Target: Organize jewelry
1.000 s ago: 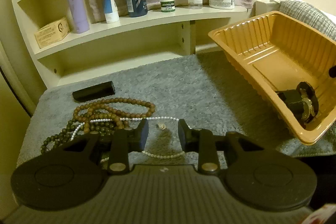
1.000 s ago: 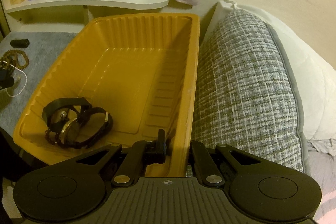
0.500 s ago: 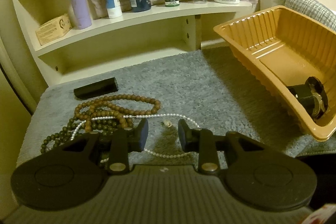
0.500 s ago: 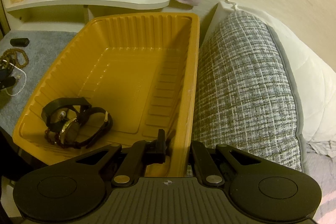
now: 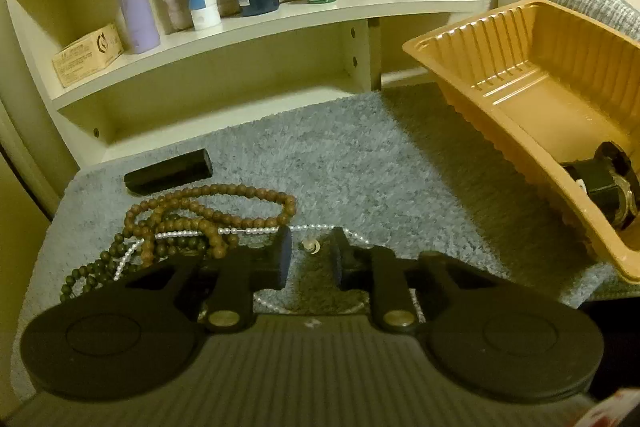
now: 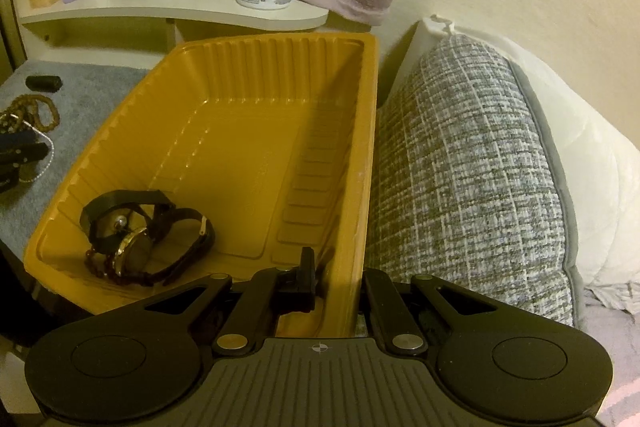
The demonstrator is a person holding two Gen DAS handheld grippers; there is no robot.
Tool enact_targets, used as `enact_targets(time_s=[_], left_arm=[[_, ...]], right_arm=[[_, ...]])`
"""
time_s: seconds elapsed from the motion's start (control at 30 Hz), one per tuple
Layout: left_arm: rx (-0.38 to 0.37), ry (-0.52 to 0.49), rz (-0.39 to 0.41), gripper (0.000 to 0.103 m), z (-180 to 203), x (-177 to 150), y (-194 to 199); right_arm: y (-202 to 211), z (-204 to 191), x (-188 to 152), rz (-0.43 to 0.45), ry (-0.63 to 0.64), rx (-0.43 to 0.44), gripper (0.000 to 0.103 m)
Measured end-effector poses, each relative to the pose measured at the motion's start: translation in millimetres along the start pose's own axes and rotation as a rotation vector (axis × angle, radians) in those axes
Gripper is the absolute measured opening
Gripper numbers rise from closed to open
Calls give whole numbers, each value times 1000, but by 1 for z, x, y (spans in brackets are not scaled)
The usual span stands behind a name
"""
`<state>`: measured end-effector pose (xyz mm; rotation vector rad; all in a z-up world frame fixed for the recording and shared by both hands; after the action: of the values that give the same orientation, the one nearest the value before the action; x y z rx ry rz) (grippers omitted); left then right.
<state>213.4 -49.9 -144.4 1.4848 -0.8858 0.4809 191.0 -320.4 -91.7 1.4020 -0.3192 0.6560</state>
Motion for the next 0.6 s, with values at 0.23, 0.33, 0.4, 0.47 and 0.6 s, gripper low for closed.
enact_targets(time_s=[0.23,0.33,0.4,0.47,0.6], left_arm=[[-12,-5,3,7,2,3,3],[-26,-3,18,7,5,10,10],[-45,1,34,7,9,17,17],[-73,2,51,7,15,26,24],[-142,-8,90,7,37,45,38]], right_arm=[[1,0,0,5,-2,0,5],[1,0,0,8,-2,0,5],[2,-1,1,12,-1,2,5],[3,-1,0,14,-1,3,5],[4,-2,1,17,-2,2,5]])
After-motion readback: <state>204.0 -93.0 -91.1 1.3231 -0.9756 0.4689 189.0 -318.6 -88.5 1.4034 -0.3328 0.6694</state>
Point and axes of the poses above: each gripper's, at about its wrist camera, not at the fingertips, and y roughly against the way its jaws point, z to its right, x to its top, the point moved 7 cm from there along -y, roughly the way its jaws point, and after that the axes turned 1 degree about z, right-handed, at the moved point
